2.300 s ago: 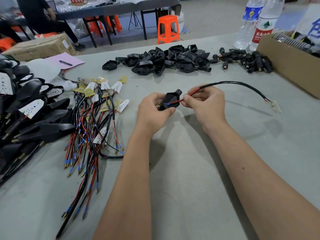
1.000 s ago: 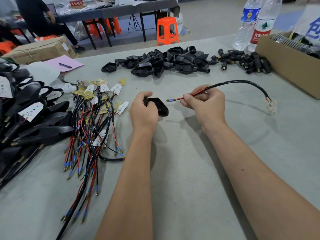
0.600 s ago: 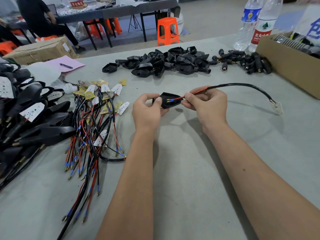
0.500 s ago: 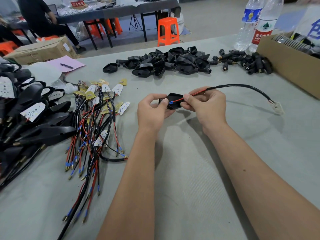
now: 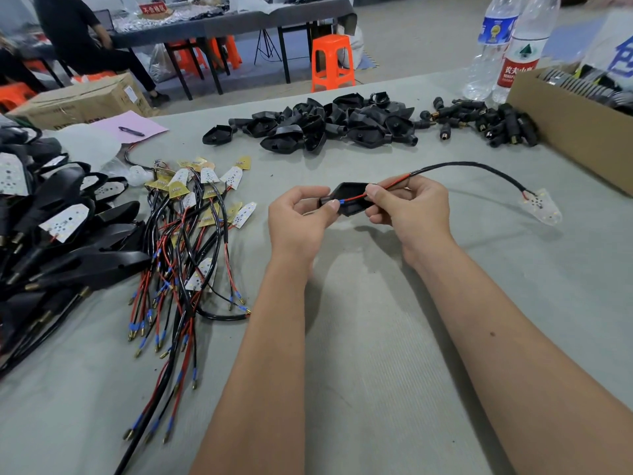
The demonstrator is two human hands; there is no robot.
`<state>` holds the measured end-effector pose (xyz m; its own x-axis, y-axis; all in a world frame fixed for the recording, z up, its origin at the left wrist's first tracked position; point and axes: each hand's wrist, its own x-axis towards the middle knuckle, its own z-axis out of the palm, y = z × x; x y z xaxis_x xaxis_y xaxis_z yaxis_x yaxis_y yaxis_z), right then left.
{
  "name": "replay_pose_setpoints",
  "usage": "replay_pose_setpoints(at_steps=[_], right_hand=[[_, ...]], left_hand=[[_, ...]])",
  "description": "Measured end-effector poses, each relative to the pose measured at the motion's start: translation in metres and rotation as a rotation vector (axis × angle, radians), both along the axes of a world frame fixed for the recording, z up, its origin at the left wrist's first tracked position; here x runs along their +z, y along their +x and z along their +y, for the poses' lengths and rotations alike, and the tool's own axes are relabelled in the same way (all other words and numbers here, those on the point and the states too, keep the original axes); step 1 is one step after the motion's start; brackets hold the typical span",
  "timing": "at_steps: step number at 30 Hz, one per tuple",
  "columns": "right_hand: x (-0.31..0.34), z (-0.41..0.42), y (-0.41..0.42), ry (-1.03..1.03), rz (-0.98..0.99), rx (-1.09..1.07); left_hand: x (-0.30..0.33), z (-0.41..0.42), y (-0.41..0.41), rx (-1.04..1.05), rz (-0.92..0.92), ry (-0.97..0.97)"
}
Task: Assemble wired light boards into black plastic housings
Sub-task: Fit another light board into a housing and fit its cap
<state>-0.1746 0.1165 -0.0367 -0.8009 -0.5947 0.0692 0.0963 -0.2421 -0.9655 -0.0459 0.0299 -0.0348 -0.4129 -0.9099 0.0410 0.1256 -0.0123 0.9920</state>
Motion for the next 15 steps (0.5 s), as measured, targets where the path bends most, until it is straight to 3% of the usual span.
replay_pose_setpoints(at_steps=[4,9,15], right_hand=[[-0.0017,-0.0011,0.0013,0.052,0.042,-0.019],[-0.0043,-0.0025,0.0024,0.098,0.128,0.009],[-0.0018,-0.0048,0.0039,0.119,0.165,0.091]], left_hand=[[-0.0026,-0.0027,0.0015,0.005,-0.005,0.022],[-0.0016,0.0031,-0.0015,-0.156,-0.015,0.051],[0.0037,0.0038,-0.0001,-0.053,0.037,0.089]])
